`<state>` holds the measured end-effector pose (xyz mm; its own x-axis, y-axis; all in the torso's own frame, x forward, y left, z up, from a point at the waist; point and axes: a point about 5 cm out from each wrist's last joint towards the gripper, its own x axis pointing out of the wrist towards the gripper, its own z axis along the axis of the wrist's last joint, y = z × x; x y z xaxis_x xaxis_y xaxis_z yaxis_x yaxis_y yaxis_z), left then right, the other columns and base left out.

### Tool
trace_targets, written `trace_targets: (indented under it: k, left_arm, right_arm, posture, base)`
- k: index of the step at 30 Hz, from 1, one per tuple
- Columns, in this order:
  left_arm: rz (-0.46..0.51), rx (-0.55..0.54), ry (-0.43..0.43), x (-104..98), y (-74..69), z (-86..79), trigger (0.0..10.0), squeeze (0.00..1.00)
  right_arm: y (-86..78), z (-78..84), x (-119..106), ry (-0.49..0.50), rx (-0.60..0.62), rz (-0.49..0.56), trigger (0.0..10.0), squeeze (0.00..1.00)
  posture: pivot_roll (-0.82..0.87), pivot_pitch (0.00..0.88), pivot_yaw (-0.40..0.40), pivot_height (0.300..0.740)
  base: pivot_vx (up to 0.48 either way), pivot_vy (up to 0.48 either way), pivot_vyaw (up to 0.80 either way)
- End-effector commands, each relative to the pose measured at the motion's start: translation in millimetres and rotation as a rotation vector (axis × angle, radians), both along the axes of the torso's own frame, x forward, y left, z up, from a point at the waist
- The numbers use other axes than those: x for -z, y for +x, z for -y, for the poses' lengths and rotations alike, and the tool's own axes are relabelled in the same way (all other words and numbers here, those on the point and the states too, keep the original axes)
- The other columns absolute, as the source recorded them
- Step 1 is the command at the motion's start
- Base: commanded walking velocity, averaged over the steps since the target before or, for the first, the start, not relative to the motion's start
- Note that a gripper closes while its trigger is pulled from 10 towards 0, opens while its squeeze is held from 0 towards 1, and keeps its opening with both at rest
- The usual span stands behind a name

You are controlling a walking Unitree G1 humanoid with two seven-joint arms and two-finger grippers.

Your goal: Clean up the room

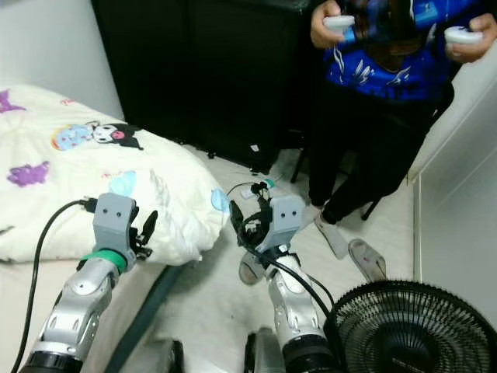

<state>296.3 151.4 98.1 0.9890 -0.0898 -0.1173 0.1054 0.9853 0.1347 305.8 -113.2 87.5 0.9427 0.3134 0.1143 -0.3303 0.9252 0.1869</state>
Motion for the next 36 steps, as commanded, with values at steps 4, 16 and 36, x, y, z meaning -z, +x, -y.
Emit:
trace_targets:
  k: [4,16,36]
  left_arm:
    - [0.003,0.011,-0.008,-2.4,1.9,3.7,10.0,0.00]
    - [0.071,0.038,-0.015,-21.5,8.5,11.4,10.0,0.00]
    - [0.072,-0.016,0.178,-36.5,43.6,26.4,10.0,0.00]
  right_arm:
    - [-1.4,3.7,3.5,0.001,0.018,-0.012,10.0,0.00]
    - [-0.5,5.7,3.0,0.000,0.025,-0.010,10.0,0.00]
    - [0.2,11.0,3.4,-0.009,0.024,-0.017,10.0,0.00]
  posture:
    - [-0.01,0.000,0.040,0.589]
    - [0.00,0.000,0.040,0.559]
    - [-0.01,0.000,0.029,0.549]
  base:
    - [0.000,0.000,0.00]
    - [0.000,0.000,0.00]
    - [0.000,0.000,0.00]
